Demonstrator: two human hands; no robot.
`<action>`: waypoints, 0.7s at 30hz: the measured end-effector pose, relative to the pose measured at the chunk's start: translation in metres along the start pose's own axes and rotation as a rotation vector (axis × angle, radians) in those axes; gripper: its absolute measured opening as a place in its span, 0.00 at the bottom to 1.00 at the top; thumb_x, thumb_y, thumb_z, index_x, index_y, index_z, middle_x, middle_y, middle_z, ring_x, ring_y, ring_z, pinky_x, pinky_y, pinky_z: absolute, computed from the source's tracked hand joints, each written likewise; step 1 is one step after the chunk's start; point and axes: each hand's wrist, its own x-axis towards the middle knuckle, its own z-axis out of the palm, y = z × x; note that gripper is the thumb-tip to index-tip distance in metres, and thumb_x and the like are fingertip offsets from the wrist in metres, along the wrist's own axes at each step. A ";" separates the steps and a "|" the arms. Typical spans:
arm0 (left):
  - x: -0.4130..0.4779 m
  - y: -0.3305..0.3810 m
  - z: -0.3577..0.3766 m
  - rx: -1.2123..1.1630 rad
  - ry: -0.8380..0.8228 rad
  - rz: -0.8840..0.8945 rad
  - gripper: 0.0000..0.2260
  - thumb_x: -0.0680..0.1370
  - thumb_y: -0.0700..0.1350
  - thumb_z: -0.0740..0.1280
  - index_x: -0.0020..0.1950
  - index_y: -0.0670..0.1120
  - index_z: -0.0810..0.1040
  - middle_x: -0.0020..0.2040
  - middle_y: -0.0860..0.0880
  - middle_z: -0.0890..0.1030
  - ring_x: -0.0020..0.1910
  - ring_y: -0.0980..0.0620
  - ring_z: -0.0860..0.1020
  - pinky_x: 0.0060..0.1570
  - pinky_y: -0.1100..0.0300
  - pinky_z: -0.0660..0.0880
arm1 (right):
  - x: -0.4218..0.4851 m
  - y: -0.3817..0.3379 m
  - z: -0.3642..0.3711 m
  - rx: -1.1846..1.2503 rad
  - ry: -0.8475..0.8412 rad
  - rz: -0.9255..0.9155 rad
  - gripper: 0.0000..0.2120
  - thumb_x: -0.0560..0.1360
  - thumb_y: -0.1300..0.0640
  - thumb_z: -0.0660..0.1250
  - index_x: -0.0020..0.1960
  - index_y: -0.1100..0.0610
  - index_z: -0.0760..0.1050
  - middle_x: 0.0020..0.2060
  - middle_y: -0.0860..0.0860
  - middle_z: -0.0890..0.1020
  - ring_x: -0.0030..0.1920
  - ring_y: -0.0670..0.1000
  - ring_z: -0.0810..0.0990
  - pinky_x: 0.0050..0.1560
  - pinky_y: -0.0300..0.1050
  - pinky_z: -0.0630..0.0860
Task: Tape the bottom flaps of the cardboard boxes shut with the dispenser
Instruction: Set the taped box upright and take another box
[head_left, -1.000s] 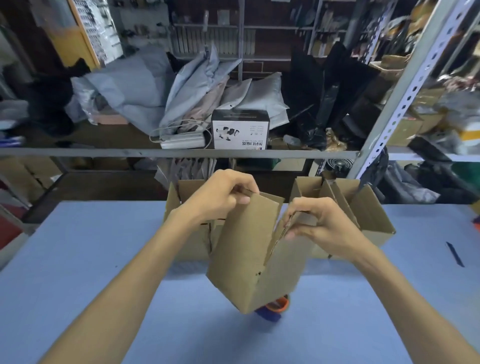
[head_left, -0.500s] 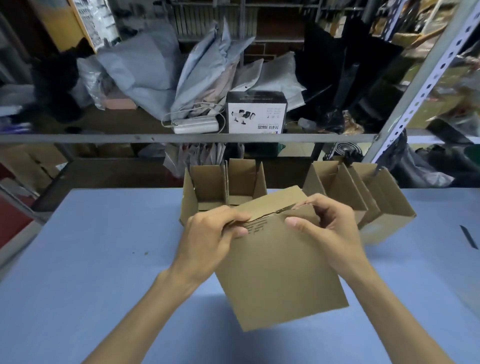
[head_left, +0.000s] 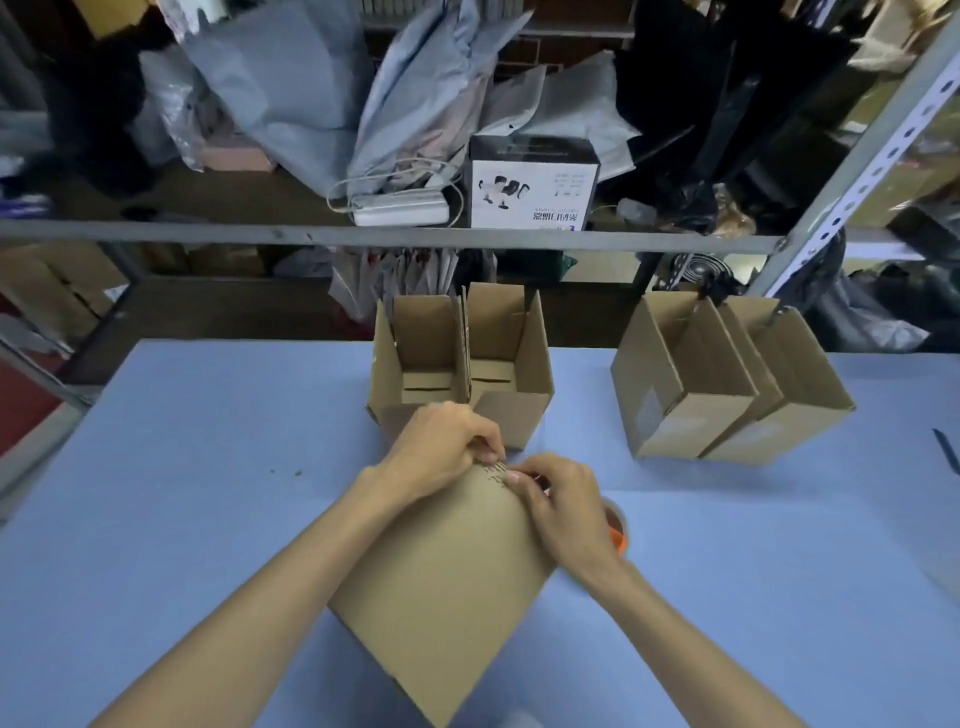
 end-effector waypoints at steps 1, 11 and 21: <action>0.005 -0.010 0.010 -0.001 -0.043 -0.016 0.04 0.73 0.45 0.73 0.46 0.52 0.85 0.44 0.55 0.84 0.49 0.57 0.78 0.46 0.63 0.69 | -0.001 0.010 0.013 0.015 0.021 0.055 0.04 0.74 0.58 0.69 0.43 0.54 0.83 0.39 0.47 0.85 0.41 0.46 0.79 0.44 0.45 0.72; 0.000 -0.047 0.097 -0.158 -0.220 -0.137 0.08 0.65 0.32 0.72 0.36 0.44 0.85 0.34 0.50 0.83 0.36 0.56 0.76 0.39 0.61 0.72 | -0.017 0.061 0.089 0.129 0.015 0.420 0.06 0.70 0.52 0.72 0.42 0.54 0.79 0.38 0.45 0.82 0.41 0.45 0.79 0.43 0.45 0.73; 0.001 -0.053 0.105 -0.140 -0.190 -0.123 0.05 0.67 0.38 0.76 0.39 0.47 0.86 0.38 0.51 0.83 0.44 0.52 0.79 0.46 0.54 0.75 | -0.043 0.071 0.080 0.146 -0.023 0.461 0.08 0.70 0.54 0.74 0.38 0.58 0.81 0.35 0.49 0.84 0.40 0.51 0.81 0.44 0.54 0.77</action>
